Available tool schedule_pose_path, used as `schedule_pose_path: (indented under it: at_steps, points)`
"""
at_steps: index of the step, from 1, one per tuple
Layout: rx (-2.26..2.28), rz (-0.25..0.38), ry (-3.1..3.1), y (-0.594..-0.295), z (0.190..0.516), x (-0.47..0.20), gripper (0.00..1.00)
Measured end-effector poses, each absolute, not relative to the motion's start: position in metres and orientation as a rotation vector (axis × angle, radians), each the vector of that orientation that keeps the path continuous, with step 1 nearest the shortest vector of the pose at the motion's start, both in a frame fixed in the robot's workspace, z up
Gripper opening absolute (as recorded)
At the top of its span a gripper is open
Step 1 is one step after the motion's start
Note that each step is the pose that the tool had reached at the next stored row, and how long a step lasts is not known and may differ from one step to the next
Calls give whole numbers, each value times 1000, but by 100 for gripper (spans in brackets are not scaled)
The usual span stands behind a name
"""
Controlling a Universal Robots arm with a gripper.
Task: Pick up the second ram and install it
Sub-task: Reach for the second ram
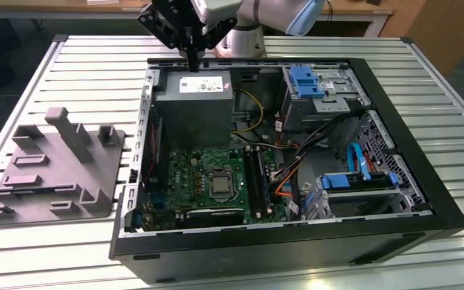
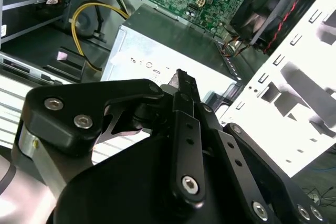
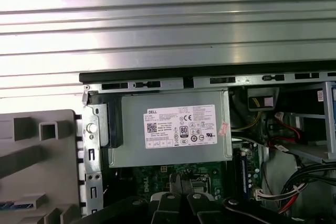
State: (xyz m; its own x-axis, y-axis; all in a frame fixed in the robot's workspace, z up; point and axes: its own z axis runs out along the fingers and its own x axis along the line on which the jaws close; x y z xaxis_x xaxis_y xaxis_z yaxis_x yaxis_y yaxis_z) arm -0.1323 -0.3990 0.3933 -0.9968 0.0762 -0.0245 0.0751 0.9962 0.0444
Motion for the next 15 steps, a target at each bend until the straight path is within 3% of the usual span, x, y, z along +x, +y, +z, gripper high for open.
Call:
schedule_pose_path:
  at_steps: [15]
  points:
    - [118,68,3112,-399,393,-156,10]
